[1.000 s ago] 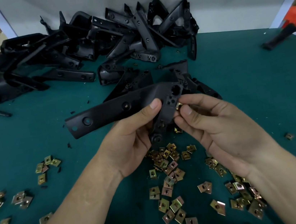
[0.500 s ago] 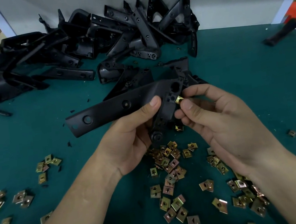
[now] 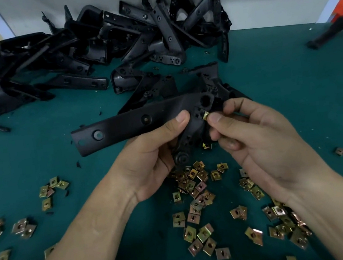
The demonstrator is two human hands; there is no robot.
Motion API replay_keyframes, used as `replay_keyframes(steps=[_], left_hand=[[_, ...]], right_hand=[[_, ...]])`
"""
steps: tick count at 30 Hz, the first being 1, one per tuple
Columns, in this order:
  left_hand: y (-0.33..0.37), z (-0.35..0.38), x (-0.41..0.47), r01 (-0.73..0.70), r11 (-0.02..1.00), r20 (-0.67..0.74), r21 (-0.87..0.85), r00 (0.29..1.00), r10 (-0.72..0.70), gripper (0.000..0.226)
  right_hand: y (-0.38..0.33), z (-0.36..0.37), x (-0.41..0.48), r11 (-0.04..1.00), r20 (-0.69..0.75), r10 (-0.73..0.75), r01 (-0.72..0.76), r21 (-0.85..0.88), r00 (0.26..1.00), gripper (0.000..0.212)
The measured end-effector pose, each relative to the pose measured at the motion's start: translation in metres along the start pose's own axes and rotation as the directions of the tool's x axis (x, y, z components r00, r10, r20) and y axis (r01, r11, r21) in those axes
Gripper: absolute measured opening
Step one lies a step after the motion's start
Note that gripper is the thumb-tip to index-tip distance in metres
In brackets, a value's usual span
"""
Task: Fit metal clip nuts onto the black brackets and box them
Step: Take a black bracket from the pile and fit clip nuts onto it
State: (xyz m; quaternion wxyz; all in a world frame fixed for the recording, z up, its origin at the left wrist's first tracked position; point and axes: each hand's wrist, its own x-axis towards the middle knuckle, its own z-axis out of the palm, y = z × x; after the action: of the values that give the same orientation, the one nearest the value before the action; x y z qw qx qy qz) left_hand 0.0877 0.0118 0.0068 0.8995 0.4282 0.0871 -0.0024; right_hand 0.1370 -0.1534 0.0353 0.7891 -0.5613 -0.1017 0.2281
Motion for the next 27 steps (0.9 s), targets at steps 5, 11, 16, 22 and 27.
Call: replay_keyframes(steps=[5,11,16,22,27], left_hand=[[0.000,0.001,-0.002,0.016,0.998,0.035,0.054,0.999,-0.018,0.053],[0.001,-0.001,-0.002,0.002,0.997,0.032,0.080,0.999,-0.004,0.045],[0.002,-0.002,-0.004,-0.013,1.000,0.088,0.020,0.996,0.012,0.027],[0.012,-0.006,0.000,-0.119,0.962,-0.076,-0.247,0.992,0.103,0.018],[0.011,-0.008,0.000,-0.100,0.952,-0.016,-0.288,0.995,0.100,0.019]], right_hand=[[0.002,0.002,-0.003,1.000,0.018,0.004,-0.003,-0.005,1.000,0.026],[0.004,0.002,-0.002,0.997,-0.010,-0.024,0.023,-0.073,1.000,0.025],[0.001,0.004,-0.003,0.999,0.028,-0.031,0.032,-0.042,0.999,0.035],[0.007,-0.003,0.007,0.954,0.028,0.203,-0.204,0.221,0.979,0.032],[0.004,-0.003,0.004,0.955,0.106,0.183,-0.202,0.216,0.977,0.036]])
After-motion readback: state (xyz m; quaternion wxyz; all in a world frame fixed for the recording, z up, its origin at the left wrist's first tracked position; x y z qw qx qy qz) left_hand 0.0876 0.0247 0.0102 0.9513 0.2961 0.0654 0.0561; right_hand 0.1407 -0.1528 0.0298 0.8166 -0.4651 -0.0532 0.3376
